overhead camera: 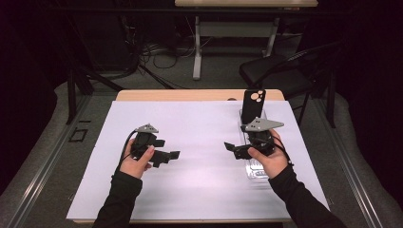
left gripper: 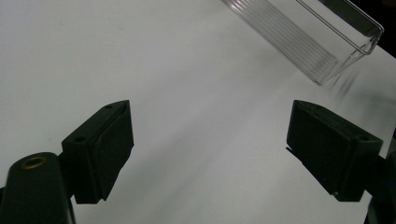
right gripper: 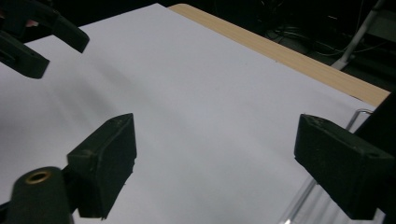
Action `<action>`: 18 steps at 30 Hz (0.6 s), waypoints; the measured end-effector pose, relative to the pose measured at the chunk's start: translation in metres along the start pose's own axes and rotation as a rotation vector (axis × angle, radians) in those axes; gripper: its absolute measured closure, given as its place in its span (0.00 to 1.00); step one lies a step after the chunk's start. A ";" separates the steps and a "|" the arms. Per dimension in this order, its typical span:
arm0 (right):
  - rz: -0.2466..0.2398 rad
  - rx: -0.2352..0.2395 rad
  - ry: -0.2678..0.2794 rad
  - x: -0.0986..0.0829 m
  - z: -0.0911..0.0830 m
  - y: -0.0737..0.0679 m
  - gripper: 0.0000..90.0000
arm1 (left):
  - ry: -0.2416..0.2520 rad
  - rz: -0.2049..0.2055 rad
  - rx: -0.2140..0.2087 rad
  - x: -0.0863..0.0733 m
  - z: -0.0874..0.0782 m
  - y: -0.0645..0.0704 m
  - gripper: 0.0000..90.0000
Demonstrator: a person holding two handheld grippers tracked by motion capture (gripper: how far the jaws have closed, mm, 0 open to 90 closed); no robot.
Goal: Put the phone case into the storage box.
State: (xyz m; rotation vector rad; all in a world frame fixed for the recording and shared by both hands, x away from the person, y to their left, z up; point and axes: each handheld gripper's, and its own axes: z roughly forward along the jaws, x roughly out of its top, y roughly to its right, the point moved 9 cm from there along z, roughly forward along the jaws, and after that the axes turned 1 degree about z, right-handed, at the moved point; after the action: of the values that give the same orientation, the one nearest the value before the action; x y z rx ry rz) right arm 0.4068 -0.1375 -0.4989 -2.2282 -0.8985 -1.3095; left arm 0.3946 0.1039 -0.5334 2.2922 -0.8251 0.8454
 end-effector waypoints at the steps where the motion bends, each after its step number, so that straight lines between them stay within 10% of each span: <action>1: 0.003 0.007 0.001 -0.001 0.000 -0.003 0.08 | 0.001 0.000 -0.003 0.000 0.000 0.001 0.17; 18: 0.000 0.055 0.010 -0.031 0.003 -0.052 0.03 | 0.014 0.013 -0.006 0.001 -0.003 0.002 0.17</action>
State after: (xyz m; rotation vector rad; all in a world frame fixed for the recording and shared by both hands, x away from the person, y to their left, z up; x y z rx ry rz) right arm 0.3616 -0.1089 -0.5266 -2.1785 -0.9195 -1.2792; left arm 0.3931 0.1040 -0.5304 2.2750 -0.8358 0.8625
